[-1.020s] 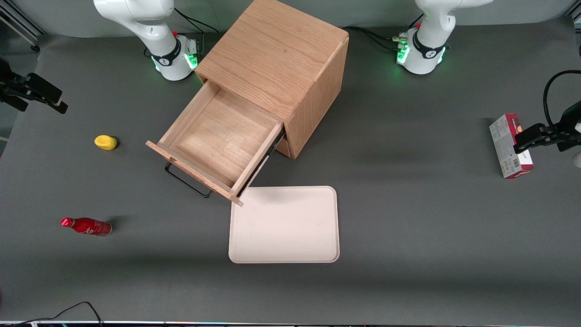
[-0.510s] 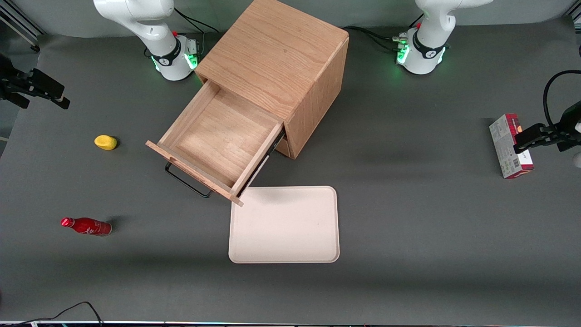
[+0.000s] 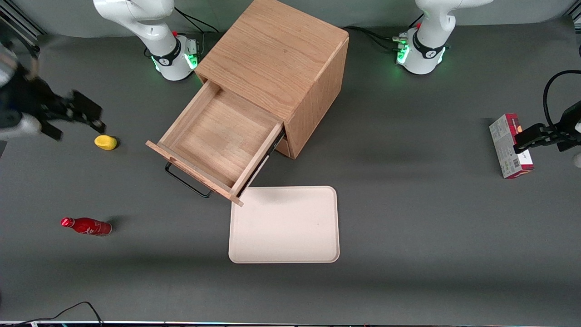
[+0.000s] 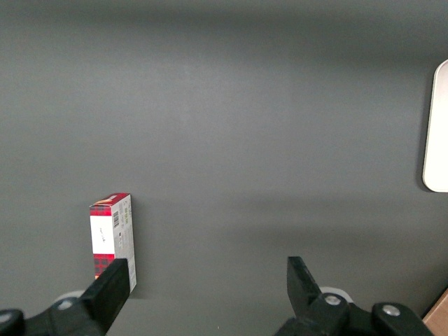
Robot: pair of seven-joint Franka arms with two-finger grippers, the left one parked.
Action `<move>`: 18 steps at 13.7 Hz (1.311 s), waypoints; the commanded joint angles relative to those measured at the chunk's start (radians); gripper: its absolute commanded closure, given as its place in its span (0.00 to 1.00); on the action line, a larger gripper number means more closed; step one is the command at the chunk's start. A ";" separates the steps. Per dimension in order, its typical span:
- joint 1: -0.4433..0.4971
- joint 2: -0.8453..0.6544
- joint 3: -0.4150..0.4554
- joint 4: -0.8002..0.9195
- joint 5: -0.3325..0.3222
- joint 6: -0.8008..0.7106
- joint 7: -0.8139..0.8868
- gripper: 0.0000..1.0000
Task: Close top drawer
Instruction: 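Move the right gripper toward the open drawer's front panel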
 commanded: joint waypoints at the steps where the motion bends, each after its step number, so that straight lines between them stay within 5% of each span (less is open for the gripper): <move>1: 0.019 0.081 0.030 0.122 -0.031 -0.043 0.056 0.00; 5: 0.005 0.071 0.081 0.099 -0.002 -0.143 0.021 0.00; 12: -0.009 0.089 0.064 0.109 -0.024 -0.134 -0.776 0.00; 18: -0.020 0.138 0.064 0.116 0.010 -0.107 -0.825 0.00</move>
